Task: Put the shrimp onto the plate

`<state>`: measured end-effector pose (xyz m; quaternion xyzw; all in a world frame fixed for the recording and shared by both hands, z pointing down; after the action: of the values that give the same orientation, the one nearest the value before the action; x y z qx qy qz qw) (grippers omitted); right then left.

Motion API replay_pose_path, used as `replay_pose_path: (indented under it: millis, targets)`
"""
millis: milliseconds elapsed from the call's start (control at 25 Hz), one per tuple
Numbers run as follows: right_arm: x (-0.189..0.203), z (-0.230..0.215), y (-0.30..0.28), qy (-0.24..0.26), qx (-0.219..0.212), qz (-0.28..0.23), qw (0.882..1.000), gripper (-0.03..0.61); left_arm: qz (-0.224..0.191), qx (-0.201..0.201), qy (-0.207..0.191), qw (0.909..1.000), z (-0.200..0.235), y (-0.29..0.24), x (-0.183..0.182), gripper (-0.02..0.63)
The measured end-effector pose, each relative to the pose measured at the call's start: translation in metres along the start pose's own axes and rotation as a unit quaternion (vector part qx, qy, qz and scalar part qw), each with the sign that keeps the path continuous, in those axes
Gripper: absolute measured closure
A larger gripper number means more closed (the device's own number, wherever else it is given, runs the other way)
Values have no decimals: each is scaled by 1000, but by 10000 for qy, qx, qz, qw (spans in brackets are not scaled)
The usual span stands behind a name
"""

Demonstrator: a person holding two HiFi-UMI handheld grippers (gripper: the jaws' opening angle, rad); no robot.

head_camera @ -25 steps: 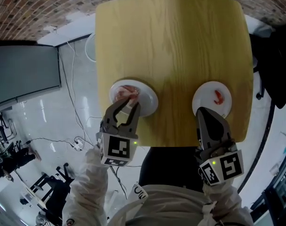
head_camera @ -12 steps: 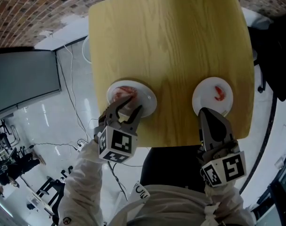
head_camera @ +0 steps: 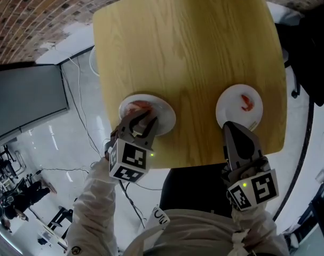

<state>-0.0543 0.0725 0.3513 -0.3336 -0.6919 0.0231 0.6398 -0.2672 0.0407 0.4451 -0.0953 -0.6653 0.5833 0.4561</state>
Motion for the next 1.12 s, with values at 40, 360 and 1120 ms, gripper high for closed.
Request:
replay_pose_path:
  millis: [40,360,1120]
  targets:
    - [0,0,0,-3,12,1,10000,554,22,-6,-43,10000,0,0,0,510]
    - [-2,3,-3,-39,28,7,10000,554,66,13,-83,9999,4,2,2,555]
    - [-2,-8,10,-179,69,-74,9998,554,-34,-109,-313,9994,-8,11,-11,575]
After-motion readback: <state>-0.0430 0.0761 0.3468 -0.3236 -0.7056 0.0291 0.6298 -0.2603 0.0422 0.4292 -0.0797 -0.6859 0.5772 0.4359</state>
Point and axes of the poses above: the fingertips, and each gripper's own axes: y backward along the fingers, z to its left, x out of its underside, the point moved 4 cm from there along y, backward along the fingers, and after that the axes turned 13 degrees about y, right-handed, at the moved point
